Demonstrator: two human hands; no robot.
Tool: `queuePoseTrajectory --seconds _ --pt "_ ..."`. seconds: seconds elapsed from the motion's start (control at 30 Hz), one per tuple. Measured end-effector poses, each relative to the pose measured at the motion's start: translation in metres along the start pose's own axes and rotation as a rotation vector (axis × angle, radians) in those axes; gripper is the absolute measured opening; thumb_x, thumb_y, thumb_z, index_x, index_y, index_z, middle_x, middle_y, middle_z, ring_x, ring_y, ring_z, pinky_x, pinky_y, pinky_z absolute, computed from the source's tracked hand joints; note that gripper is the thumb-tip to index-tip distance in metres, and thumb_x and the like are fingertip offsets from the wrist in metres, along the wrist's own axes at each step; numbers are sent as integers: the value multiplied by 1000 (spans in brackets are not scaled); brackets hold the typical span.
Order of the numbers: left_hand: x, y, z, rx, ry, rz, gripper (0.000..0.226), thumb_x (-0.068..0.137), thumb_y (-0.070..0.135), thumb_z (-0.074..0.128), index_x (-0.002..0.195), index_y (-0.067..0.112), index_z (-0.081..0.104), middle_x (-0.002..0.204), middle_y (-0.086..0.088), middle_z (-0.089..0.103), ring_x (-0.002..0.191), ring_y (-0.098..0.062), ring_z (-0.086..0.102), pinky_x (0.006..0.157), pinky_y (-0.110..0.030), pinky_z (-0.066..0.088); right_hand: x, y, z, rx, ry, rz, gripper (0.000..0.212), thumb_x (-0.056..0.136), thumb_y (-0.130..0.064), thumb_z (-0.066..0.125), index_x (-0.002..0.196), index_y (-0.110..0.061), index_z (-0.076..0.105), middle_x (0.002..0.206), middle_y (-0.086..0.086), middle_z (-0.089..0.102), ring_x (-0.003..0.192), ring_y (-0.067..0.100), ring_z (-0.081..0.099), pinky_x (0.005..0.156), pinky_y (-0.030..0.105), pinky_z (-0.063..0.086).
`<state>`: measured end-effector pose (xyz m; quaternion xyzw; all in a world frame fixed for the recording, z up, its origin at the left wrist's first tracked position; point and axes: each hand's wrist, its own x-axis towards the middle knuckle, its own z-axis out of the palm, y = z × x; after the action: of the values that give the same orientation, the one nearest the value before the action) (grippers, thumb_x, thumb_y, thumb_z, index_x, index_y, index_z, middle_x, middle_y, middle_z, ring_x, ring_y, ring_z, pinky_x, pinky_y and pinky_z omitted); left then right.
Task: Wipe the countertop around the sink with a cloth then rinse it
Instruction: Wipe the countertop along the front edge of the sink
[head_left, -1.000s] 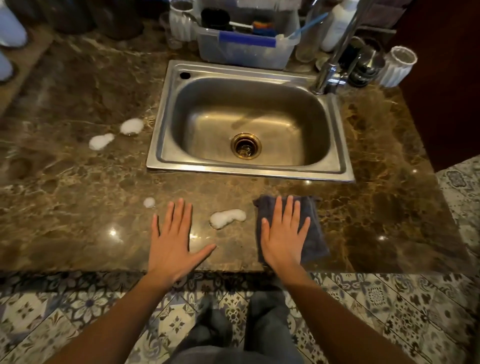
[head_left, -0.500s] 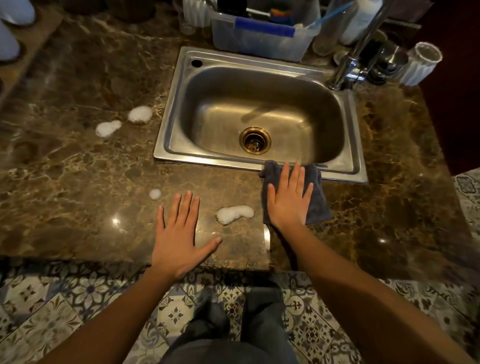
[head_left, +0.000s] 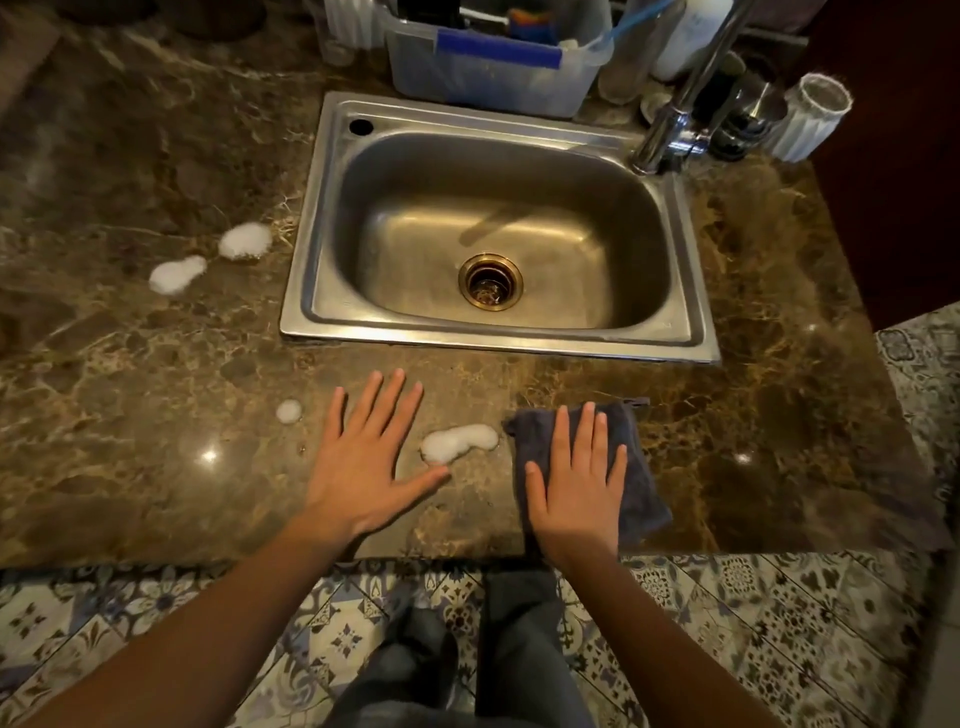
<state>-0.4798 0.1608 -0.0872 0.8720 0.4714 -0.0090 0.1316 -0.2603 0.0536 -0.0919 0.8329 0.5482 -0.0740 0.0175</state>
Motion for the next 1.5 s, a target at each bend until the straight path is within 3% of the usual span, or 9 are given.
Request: queuePoseTrajectory --seconds 0.2,0.47,0.6,0.77,0.93,1.1,1.17,1.3,1.5 --pt "5 -3 2 42 -41 34 113 68 93 27 153 19 15 161 -6 6 148 -28 3 114 -58 4 72 -3 -15 31 21 93 69 93 -48 13 153 -16 4 160 14 0 147 28 -4 117 52 2" --pt "5 -3 2 30 -44 38 117 65 95 28 153 18 16 161 -7 6 148 -29 3 114 -58 7 130 -9 -22 73 85 106 64 99 -43 26 153 -16 6 161 13 -2 147 28 -5 117 56 1" --pt "3 -2 1 23 -30 28 115 66 94 27 153 20 14 161 -5 5 148 -27 1 116 -56 5 120 -6 -23 73 68 63 64 100 -46 26 153 -19 4 161 12 -4 147 27 -6 116 57 0" --pt "3 -2 0 43 -21 18 115 65 95 24 153 21 15 161 -5 9 148 -27 5 115 -55 3 54 -4 -16 69 -14 -6 70 92 -57 7 152 -23 -6 160 8 -11 147 24 -12 115 52 -4" --pt "2 0 0 35 -17 8 115 65 95 23 153 21 15 161 -4 10 148 -26 5 115 -55 6 -25 -4 0 41 19 -2 69 94 -56 20 152 -20 13 159 11 12 147 27 7 113 55 11" --pt "2 0 -2 1 -34 13 114 66 94 26 153 20 19 160 -5 13 147 -26 7 115 -54 6 -39 0 6 33 19 15 69 96 -59 10 150 -17 20 155 14 26 143 29 16 111 54 16" --pt "3 -1 -2 0 -39 12 114 65 94 27 153 21 18 160 -5 12 148 -26 7 115 -54 5 -24 -2 2 57 53 62 69 96 -58 14 150 -15 21 156 15 24 144 29 16 113 55 19" --pt "3 -2 -2 2 -42 17 114 66 94 29 153 21 17 161 -4 10 148 -26 6 115 -55 6 35 6 -11 245 163 261 64 99 -45 36 151 -12 19 160 14 9 147 28 8 116 52 9" --pt "5 -2 -3 -26 -55 28 114 66 92 35 152 19 22 160 -6 13 147 -28 9 114 -56 9 135 21 -32 338 293 545 59 99 -36 43 149 -12 24 159 10 16 146 26 12 116 52 8"
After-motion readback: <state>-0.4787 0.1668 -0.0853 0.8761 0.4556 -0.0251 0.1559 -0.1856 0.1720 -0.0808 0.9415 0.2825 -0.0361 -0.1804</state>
